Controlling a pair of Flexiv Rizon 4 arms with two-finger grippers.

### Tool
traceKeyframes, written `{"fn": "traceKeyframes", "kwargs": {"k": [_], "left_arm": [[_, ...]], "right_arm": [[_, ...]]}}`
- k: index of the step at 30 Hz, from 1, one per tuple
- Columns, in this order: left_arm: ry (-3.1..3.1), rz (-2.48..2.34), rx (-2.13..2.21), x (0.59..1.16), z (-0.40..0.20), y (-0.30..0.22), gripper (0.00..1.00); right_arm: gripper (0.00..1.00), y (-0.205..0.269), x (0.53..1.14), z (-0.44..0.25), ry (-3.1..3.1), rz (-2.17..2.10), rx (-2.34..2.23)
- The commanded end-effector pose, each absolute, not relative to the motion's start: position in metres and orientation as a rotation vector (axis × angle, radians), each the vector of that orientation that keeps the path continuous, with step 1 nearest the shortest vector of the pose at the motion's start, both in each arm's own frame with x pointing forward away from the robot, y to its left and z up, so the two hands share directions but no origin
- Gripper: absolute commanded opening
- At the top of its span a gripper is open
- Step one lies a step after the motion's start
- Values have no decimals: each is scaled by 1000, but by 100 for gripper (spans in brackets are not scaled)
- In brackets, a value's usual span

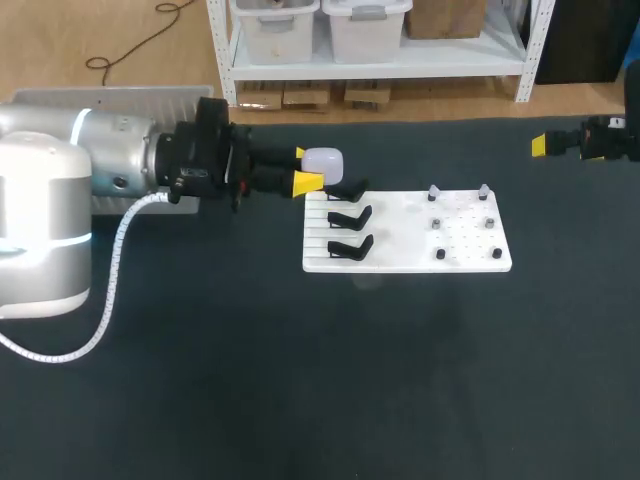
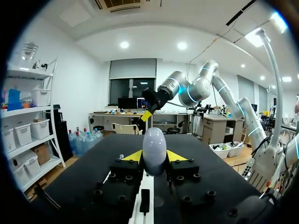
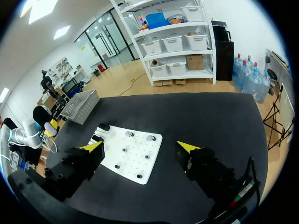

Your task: Pick up each earbud case from the left stands, insert the matching earbuds, close the lid, and place the case in the box.

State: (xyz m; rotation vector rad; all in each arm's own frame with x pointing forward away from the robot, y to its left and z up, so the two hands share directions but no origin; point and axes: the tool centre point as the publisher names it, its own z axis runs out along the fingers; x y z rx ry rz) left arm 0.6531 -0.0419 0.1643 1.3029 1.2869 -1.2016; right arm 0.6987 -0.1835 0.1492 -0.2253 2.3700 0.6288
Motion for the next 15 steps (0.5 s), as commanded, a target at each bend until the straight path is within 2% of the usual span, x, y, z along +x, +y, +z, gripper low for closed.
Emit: {"fn": "traceKeyframes", "kwargs": {"k": [1, 15], "left_arm": [[1276, -1195, 1300, 647, 164, -48, 0], [1245, -1211, 1298, 639, 164, -69, 0]], "right_arm": [[100, -179, 698, 153, 2364, 645, -251], [100, -152, 652, 183, 2348, 648, -390]]}}
